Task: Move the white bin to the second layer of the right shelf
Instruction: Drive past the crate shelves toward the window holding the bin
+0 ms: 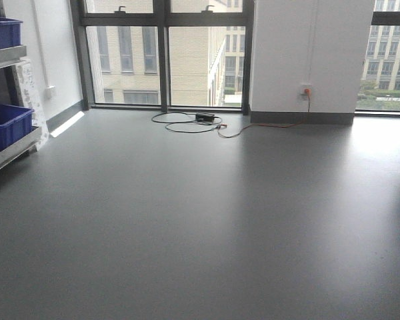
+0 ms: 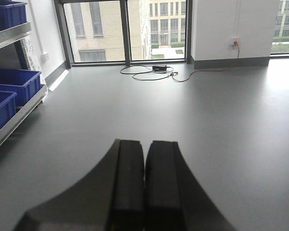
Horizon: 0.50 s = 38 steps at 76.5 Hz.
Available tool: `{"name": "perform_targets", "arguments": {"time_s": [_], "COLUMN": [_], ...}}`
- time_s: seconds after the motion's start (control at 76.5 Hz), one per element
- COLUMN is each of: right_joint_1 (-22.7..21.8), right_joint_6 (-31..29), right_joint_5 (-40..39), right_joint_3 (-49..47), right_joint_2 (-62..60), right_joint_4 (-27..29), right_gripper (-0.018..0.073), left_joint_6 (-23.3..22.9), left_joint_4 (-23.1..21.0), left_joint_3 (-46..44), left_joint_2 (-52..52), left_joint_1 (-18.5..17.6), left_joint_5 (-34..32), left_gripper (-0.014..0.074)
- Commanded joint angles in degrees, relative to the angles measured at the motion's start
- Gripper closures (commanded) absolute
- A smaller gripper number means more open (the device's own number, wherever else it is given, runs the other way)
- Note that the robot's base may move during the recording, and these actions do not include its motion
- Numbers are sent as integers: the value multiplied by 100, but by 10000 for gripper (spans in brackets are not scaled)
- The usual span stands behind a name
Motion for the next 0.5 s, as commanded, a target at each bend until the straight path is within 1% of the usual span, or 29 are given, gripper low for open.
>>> {"name": "perform_targets", "arguments": {"time_s": [0.0, 0.484], "right_joint_1": [-47, -47], "right_joint_6": [22, 22], "right_joint_5": [-528, -528], "right_joint_3": [-172, -172], "right_joint_2": [54, 54], "right_joint_4": [8, 8], "right_gripper": [519, 519], "left_joint_6": [-30, -30], "left_joint_4": [0, 0], "left_joint_3": [211, 211], "left_joint_2": [-79, -79], "left_joint_1": [-18, -18], "left_joint_5": [-502, -502], "left_gripper": [512, 512]}}
